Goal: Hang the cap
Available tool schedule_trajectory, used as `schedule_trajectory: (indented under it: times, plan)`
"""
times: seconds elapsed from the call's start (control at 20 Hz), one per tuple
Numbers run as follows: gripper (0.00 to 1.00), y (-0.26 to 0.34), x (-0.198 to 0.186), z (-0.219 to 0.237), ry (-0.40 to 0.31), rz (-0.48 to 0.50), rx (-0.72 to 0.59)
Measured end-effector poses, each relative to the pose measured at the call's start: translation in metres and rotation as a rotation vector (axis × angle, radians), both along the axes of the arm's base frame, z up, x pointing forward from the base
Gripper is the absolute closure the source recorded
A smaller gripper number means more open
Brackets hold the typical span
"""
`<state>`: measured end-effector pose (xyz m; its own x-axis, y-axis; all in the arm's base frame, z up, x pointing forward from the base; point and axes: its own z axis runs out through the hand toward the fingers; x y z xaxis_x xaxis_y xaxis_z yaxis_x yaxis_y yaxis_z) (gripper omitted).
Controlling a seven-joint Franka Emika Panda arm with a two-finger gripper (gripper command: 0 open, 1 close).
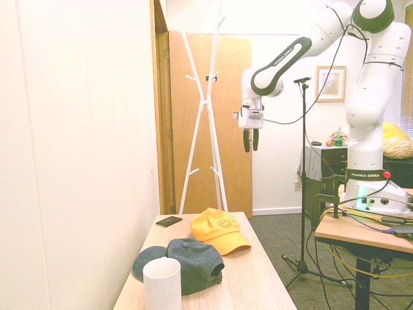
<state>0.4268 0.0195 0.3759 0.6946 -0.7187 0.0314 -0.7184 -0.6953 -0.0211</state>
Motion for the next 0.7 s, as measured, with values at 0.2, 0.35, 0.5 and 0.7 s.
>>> schedule_trajectory:
  times: [0.2, 0.35, 0.5, 0.7]
  plan:
    - [0.0, 0.004, 0.001, -0.005, 0.008, -0.005, -0.002]
    - [0.0, 0.029, 0.006, -0.018, 0.006, 0.016, -0.009]
    - [0.0, 0.076, 0.011, -0.039, 0.008, 0.055, -0.019]
    - [0.0, 0.131, 0.02, -0.067, 0.018, 0.112, -0.04]
